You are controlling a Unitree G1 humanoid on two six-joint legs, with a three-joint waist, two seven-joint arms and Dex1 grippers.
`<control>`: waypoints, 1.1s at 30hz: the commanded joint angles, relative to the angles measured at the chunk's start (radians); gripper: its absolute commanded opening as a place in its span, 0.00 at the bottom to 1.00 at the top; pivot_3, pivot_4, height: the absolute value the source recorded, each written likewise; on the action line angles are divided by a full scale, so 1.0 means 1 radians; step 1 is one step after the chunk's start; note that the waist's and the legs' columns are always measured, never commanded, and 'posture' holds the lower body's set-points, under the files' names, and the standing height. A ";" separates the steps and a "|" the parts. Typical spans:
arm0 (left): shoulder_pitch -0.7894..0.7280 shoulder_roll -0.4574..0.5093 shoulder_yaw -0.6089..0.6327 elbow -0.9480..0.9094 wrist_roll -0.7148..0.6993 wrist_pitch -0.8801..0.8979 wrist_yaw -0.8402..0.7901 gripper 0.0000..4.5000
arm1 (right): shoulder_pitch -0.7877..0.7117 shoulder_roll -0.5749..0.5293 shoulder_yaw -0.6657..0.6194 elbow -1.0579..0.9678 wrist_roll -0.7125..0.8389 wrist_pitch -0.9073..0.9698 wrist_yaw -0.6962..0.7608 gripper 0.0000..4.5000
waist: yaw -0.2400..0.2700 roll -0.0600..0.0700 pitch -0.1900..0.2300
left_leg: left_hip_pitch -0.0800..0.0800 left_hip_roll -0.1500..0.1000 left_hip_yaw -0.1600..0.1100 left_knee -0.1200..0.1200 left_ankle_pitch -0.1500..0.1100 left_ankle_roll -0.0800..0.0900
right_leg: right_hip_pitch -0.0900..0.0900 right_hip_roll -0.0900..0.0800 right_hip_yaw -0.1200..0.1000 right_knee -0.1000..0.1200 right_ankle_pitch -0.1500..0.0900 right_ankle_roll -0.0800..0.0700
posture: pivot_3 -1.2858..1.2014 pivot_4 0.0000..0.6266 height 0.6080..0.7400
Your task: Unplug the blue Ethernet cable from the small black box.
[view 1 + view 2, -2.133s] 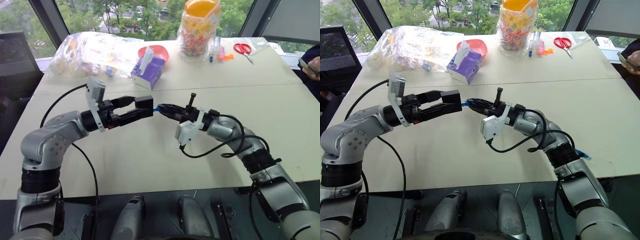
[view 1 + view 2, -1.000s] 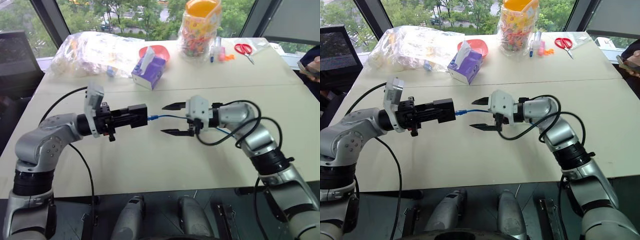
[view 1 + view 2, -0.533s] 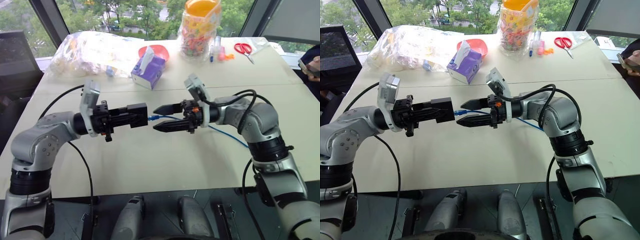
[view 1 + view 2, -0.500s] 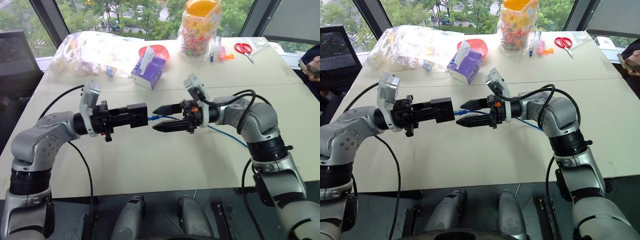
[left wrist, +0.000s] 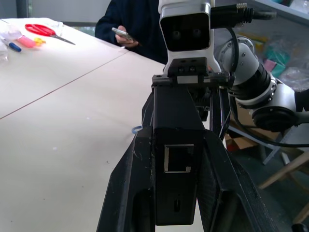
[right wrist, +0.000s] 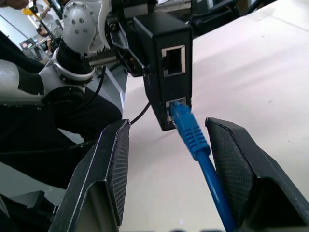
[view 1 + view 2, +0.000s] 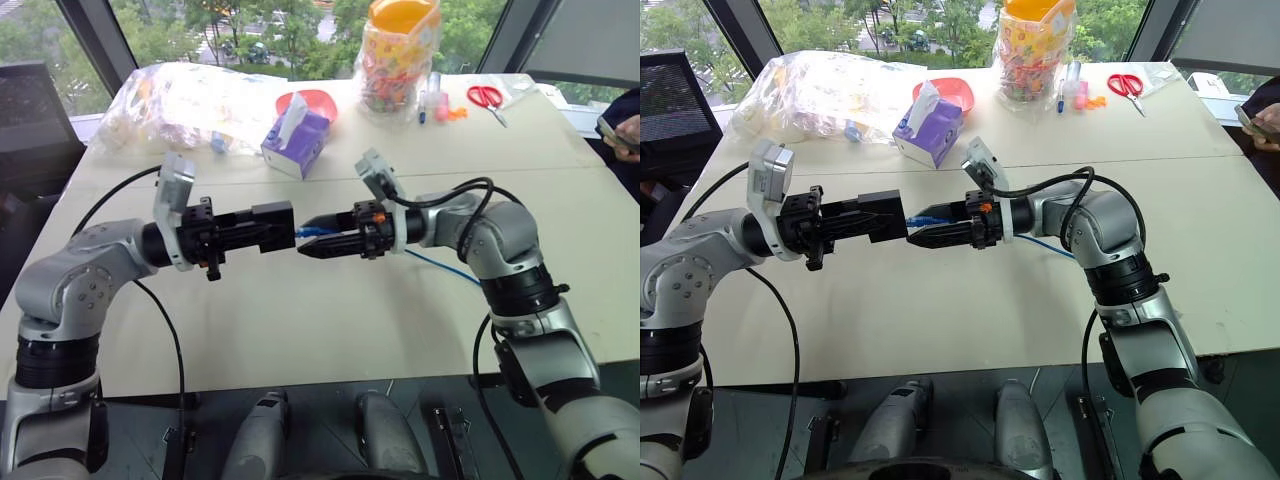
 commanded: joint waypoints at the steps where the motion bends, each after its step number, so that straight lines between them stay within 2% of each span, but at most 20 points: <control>1: -0.011 0.008 0.033 -0.033 -0.027 -0.011 0.006 0.11 | -0.042 0.009 -0.007 -0.003 -0.004 -0.015 0.024 0.41 | 0.000 0.000 0.000 | 0.000 0.000 0.000 0.000 0.000 0.000 | 0.000 0.000 0.000 0.000 0.000 0.000 | 0.52 0.24 0.91; 4: -0.005 0.009 0.032 -0.036 -0.026 -0.016 0.007 0.11 | -0.050 0.015 -0.007 0.008 -0.014 -0.018 0.032 0.08 | 0.000 0.000 0.000 | 0.000 0.000 0.000 0.000 0.000 0.000 | 0.000 0.000 0.000 0.000 0.000 0.000 | 0.52 0.24 0.91; 5: -0.003 0.009 0.032 -0.037 -0.025 -0.018 0.007 0.11 | -0.052 0.016 -0.006 0.012 -0.018 -0.020 0.036 0.01 | 0.000 0.000 0.000 | 0.000 0.000 0.000 0.000 0.000 0.000 | 0.000 0.000 0.000 0.000 0.000 0.000 | 0.52 0.24 0.91; 16: 0.026 0.031 0.016 -0.056 -0.007 -0.033 -0.020 0.11 | -0.056 0.002 -0.007 0.013 -0.029 0.008 0.074 0.01 | 0.000 0.000 0.000 | 0.000 0.000 0.000 0.000 0.000 0.000 | 0.000 0.000 0.000 0.000 0.000 0.000 | 0.52 0.24 0.91; 24: 0.031 0.063 0.027 -0.059 -0.049 0.008 -0.041 0.11 | -0.062 -0.032 -0.050 0.064 0.015 0.102 0.106 0.01 | 0.000 0.000 0.000 | 0.000 0.000 0.000 0.000 0.000 0.000 | 0.000 0.000 0.000 0.000 0.000 0.000 | 0.52 0.24 0.91; 33: 0.029 0.090 0.039 -0.052 -0.077 0.027 -0.046 0.11 | -0.043 -0.071 -0.047 0.108 -0.006 0.074 0.132 0.01 | -0.001 0.000 0.000 | -0.001 0.000 0.000 0.000 0.000 0.000 | -0.001 0.000 0.000 0.000 0.000 0.000 | 0.52 0.24 0.91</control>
